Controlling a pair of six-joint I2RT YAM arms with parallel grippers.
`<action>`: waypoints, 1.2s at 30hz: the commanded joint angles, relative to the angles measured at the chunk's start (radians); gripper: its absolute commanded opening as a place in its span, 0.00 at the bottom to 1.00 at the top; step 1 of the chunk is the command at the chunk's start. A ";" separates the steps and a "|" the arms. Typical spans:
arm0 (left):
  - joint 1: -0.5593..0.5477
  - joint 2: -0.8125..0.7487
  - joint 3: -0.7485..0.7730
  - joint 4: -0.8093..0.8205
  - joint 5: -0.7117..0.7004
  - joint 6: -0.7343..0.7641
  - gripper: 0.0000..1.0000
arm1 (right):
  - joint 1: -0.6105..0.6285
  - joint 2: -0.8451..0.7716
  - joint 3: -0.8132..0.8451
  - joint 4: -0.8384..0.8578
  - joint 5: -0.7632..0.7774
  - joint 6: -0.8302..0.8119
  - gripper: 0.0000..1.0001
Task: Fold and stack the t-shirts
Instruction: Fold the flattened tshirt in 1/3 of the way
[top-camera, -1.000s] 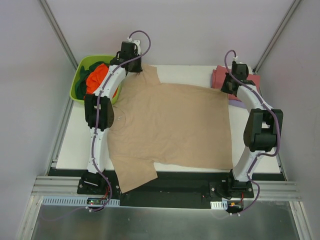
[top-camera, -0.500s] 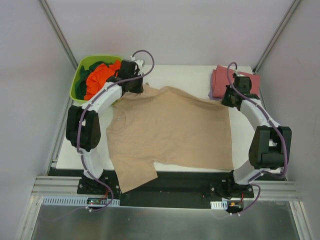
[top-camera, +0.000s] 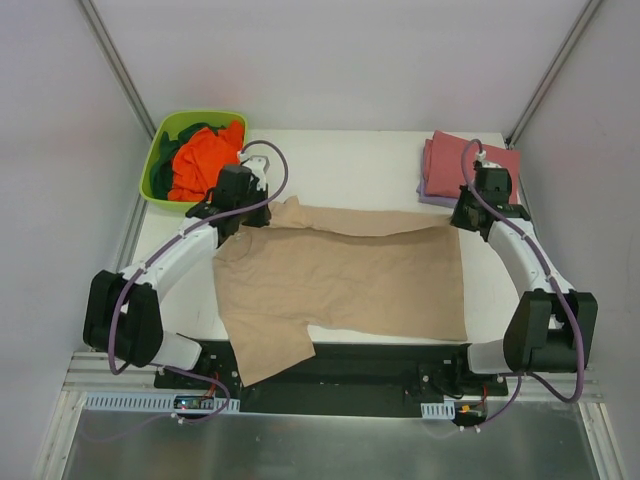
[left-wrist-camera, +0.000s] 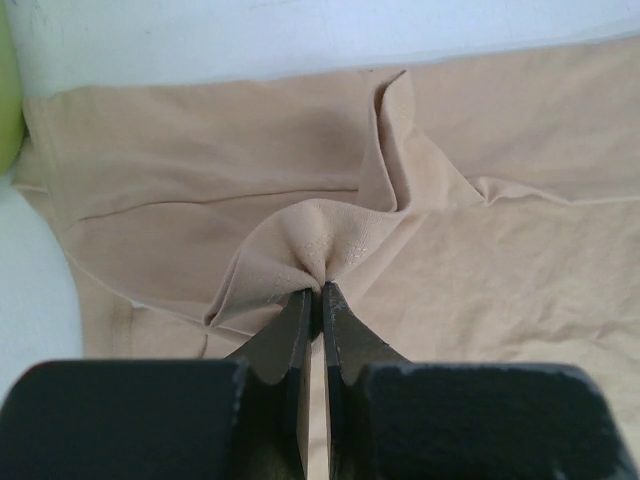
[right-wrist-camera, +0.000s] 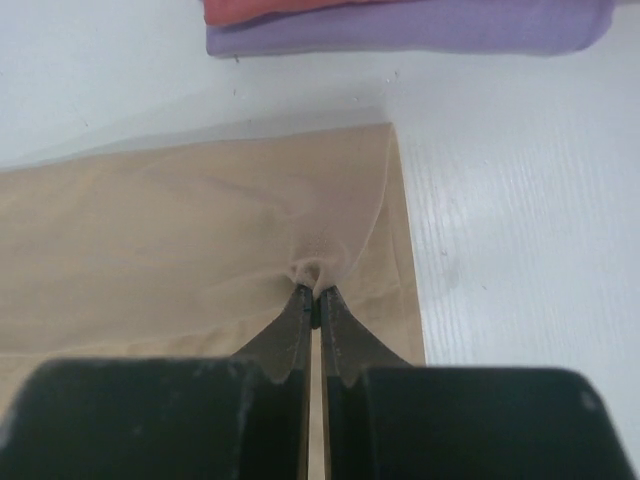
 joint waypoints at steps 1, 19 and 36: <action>-0.026 -0.101 -0.087 0.069 0.012 -0.033 0.00 | -0.004 -0.051 -0.008 -0.038 0.051 -0.031 0.00; -0.037 -0.204 -0.275 0.087 0.027 -0.053 0.00 | -0.009 -0.050 -0.056 -0.063 0.053 -0.034 0.00; -0.040 -0.475 -0.378 0.036 0.043 -0.266 0.95 | -0.010 -0.278 -0.212 -0.213 0.131 0.124 0.96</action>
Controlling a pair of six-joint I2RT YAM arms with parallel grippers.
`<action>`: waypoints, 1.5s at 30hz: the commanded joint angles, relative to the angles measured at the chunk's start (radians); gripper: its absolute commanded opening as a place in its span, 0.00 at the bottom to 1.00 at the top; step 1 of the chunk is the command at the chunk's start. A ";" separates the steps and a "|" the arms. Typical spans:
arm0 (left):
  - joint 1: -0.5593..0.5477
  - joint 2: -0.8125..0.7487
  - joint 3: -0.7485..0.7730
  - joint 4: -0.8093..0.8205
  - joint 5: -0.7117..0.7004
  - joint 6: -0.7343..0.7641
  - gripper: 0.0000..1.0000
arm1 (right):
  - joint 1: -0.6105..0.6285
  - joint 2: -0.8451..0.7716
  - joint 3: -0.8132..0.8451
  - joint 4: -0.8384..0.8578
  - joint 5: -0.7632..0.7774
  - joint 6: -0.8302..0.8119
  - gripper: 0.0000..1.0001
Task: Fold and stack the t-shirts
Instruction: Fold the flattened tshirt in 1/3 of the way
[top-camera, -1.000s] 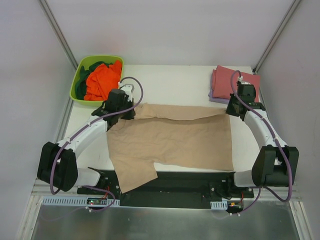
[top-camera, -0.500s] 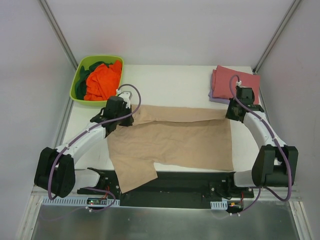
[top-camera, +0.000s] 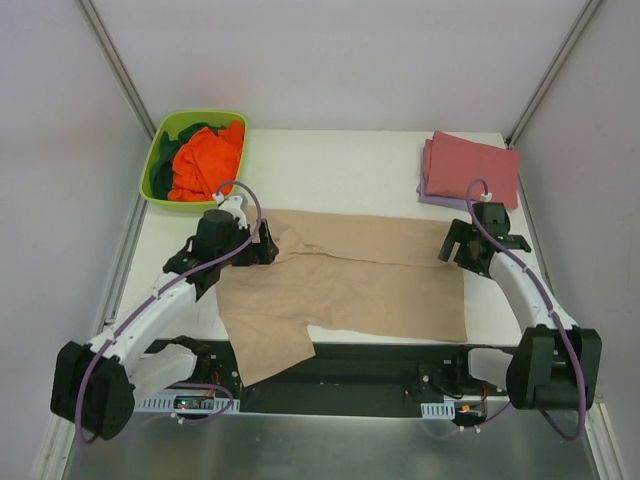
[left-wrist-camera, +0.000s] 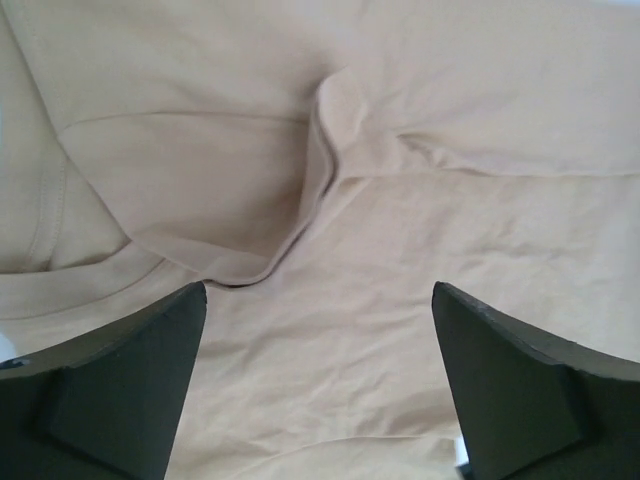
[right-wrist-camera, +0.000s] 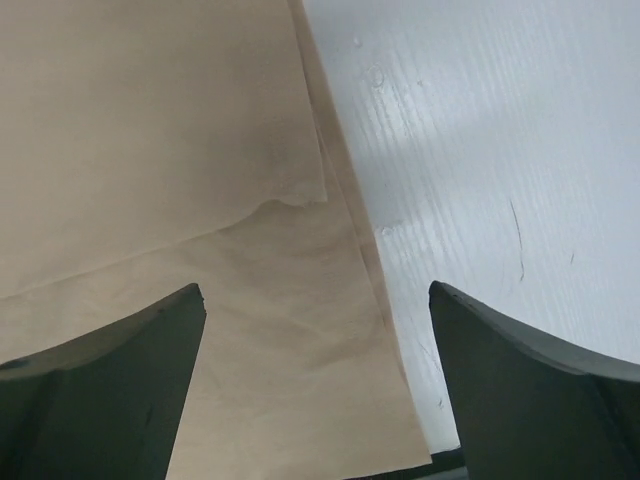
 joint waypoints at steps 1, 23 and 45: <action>-0.010 -0.097 0.042 0.020 0.063 -0.081 0.99 | -0.007 -0.136 0.034 -0.018 -0.013 0.001 0.96; -0.115 0.488 0.320 -0.078 0.526 0.020 0.99 | -0.005 -0.046 0.012 0.165 -0.291 -0.036 0.96; -0.048 0.564 0.523 -0.199 0.117 -0.095 0.99 | -0.004 0.259 0.161 0.133 -0.247 -0.047 0.96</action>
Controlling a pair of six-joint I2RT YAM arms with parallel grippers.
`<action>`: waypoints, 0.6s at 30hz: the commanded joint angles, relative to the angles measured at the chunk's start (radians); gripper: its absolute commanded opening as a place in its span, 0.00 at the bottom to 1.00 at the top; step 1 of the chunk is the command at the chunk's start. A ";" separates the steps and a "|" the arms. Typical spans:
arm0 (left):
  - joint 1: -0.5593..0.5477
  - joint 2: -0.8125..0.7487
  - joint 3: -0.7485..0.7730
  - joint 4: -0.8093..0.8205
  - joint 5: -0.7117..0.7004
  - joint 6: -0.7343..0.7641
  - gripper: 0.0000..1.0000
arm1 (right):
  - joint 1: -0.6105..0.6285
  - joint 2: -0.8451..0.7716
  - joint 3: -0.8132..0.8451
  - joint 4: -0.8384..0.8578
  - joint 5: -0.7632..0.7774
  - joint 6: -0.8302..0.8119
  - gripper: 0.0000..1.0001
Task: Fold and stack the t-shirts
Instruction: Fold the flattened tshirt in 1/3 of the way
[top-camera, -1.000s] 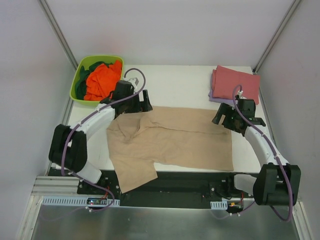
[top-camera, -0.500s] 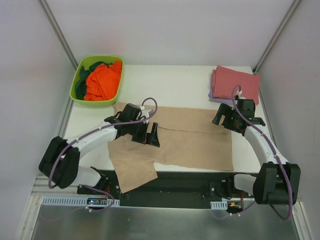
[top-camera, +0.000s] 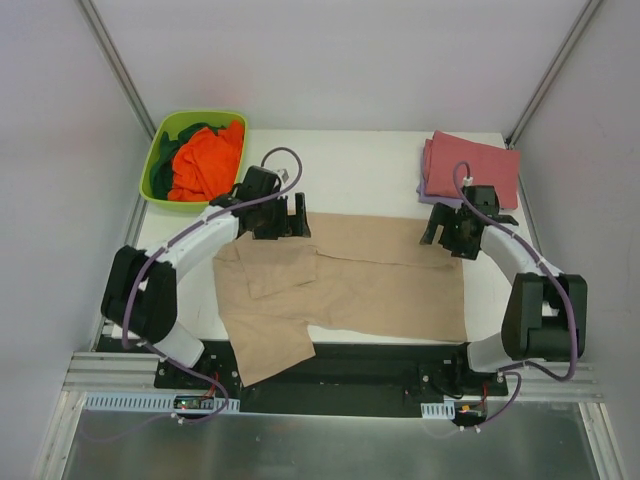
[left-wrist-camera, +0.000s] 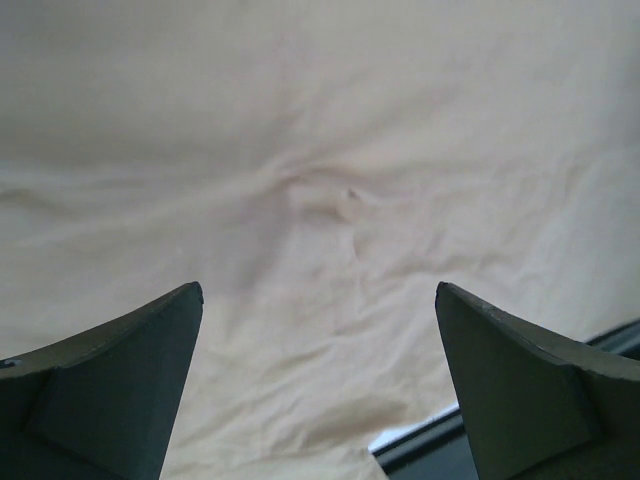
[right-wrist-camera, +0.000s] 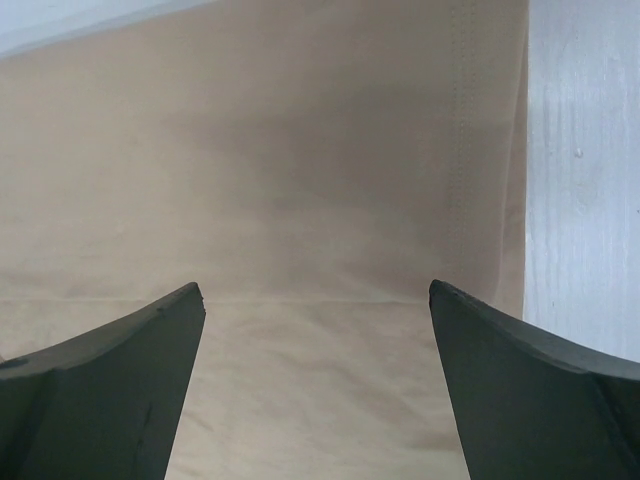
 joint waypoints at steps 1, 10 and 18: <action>0.063 0.149 0.106 -0.005 -0.019 -0.013 0.99 | -0.004 0.106 0.080 -0.024 0.070 -0.016 0.96; 0.160 0.366 0.204 -0.005 0.025 0.012 0.99 | -0.005 0.326 0.234 -0.136 0.178 -0.028 0.96; 0.183 0.484 0.298 -0.006 0.065 0.037 0.99 | -0.042 0.438 0.336 -0.162 0.169 -0.056 0.96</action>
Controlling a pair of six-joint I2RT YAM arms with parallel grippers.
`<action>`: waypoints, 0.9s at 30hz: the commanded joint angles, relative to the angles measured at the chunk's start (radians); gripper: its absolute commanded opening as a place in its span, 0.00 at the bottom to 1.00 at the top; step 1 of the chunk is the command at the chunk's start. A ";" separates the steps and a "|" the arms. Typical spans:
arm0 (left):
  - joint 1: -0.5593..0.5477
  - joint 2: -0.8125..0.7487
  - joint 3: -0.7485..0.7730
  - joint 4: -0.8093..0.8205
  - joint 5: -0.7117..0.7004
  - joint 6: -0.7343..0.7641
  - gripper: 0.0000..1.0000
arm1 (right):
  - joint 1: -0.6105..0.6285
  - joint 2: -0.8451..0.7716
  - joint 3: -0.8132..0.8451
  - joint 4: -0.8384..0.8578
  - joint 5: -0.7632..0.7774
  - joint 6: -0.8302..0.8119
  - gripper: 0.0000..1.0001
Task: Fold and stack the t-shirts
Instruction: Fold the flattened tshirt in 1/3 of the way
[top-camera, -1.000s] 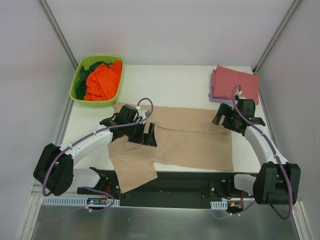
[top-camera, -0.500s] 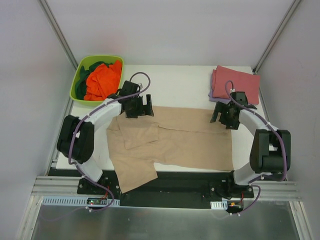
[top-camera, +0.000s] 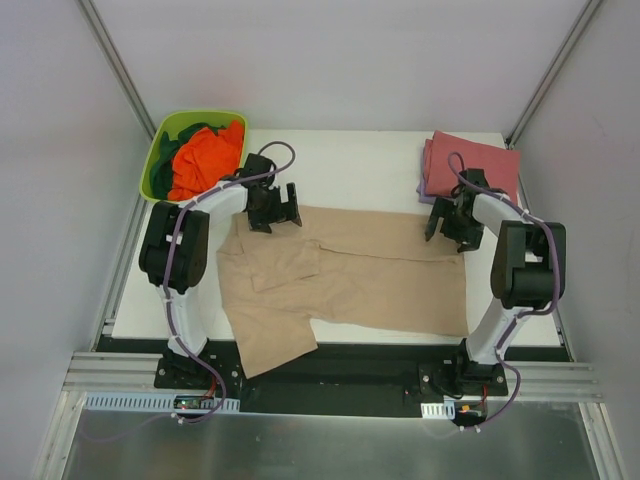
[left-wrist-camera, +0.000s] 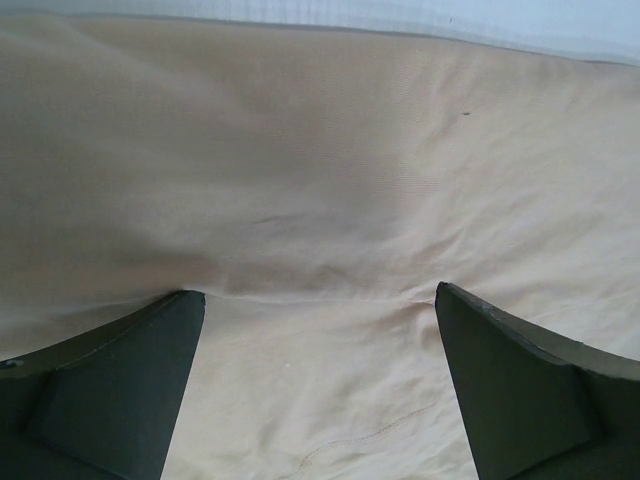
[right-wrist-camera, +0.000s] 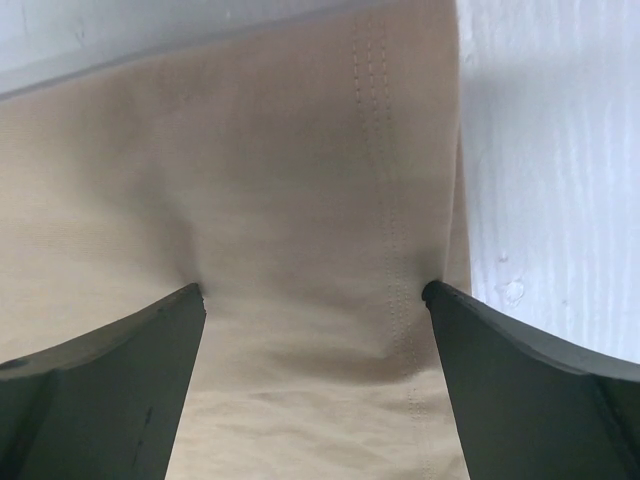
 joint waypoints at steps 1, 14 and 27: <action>0.015 0.064 0.058 -0.002 0.030 0.037 0.99 | -0.027 0.072 0.079 -0.039 0.028 -0.035 0.96; 0.021 0.010 0.207 -0.058 0.038 0.120 0.99 | -0.037 0.037 0.179 -0.056 0.084 -0.071 0.96; -0.218 -0.634 -0.367 -0.242 -0.194 -0.126 0.99 | -0.034 -0.348 -0.126 -0.030 0.036 0.044 0.96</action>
